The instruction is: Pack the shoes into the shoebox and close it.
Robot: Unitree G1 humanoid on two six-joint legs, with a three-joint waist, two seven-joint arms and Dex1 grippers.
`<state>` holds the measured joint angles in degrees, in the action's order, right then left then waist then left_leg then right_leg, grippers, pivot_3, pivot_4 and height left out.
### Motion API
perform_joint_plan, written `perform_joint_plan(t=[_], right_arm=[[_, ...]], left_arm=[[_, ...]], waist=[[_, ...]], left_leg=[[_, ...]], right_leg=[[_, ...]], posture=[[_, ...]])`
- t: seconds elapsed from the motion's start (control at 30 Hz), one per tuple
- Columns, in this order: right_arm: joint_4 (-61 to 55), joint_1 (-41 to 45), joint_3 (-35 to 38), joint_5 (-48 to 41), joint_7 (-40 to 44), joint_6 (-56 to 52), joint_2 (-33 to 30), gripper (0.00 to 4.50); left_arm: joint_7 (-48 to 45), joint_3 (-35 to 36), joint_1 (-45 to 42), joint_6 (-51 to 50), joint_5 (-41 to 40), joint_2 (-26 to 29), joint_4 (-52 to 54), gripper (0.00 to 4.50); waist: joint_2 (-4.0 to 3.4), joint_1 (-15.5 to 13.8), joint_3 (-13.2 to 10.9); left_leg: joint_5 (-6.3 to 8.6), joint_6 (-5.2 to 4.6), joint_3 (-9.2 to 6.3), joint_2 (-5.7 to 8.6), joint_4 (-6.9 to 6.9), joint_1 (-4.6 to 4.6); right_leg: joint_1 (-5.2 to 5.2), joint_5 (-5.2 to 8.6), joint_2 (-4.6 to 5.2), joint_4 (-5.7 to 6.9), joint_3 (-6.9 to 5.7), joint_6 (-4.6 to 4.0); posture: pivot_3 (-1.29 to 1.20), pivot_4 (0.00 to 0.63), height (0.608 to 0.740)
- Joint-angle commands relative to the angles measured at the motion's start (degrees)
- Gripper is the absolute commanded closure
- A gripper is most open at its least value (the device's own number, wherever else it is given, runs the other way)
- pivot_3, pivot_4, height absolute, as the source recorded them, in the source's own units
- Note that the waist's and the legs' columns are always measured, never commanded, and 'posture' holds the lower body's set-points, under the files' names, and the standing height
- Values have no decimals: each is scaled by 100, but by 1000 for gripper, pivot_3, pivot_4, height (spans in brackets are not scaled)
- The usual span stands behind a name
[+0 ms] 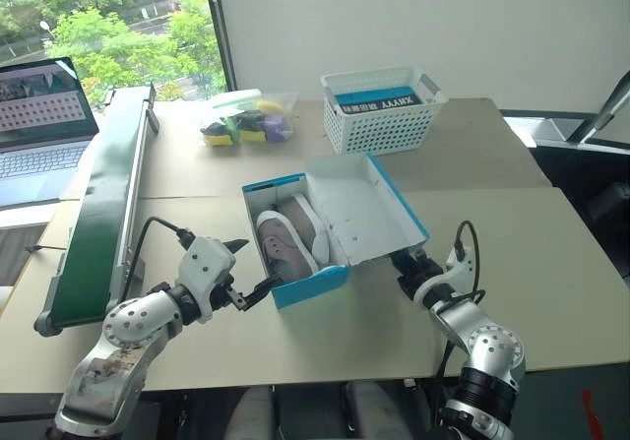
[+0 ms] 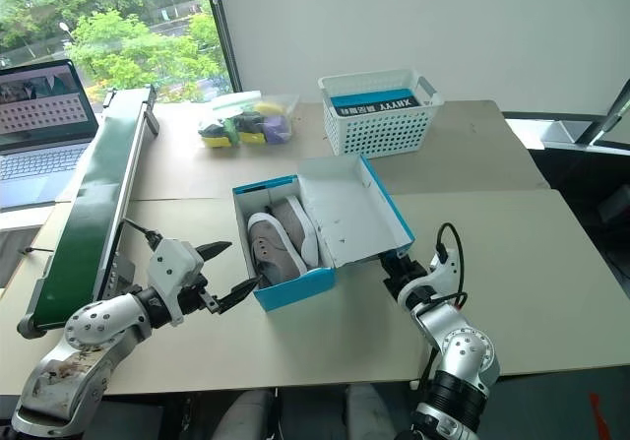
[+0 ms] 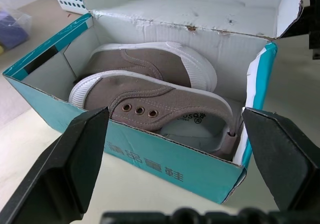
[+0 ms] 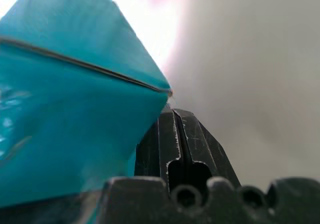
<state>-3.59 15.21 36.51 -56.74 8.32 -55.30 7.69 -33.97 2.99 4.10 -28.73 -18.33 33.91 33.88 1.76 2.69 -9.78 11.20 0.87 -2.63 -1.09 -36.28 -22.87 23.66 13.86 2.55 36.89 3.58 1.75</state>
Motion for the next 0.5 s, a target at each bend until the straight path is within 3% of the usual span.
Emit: perform_joint_plan(t=[0.03,0.2,0.33,0.5], right_arm=[[-560,235,-281,-1312,639,29,331,4450],[-1088,248,-1085,-2209,1421,-441,-307,4450],[-1460,705,-2261,-1584,1933,-718,-1260,4450],[-1085,1659,-2977,-849,1945,-433,-1678,4450]], left_arm=[[44,50,-43,57,-10,-13,140,0],[207,233,117,-6,-45,-68,244,0],[363,1038,695,-269,-372,-110,720,0],[232,1864,1702,-517,-849,-84,1519,0]], waist=[[-3,-1,-2],[-8,19,-5],[-8,40,-5],[-7,122,-5]], left_leg=[[0,0,2,0,0,0],[0,-1,13,-5,0,-27],[0,-1,17,-3,0,-36],[0,0,26,-7,2,-32]], right_leg=[[1,0,0,0,1,0],[43,0,-7,15,17,1],[52,0,-5,12,19,0],[56,0,-7,13,26,1]], posture=[[0,150,735],[0,150,735],[0,150,735],[0,150,735]])
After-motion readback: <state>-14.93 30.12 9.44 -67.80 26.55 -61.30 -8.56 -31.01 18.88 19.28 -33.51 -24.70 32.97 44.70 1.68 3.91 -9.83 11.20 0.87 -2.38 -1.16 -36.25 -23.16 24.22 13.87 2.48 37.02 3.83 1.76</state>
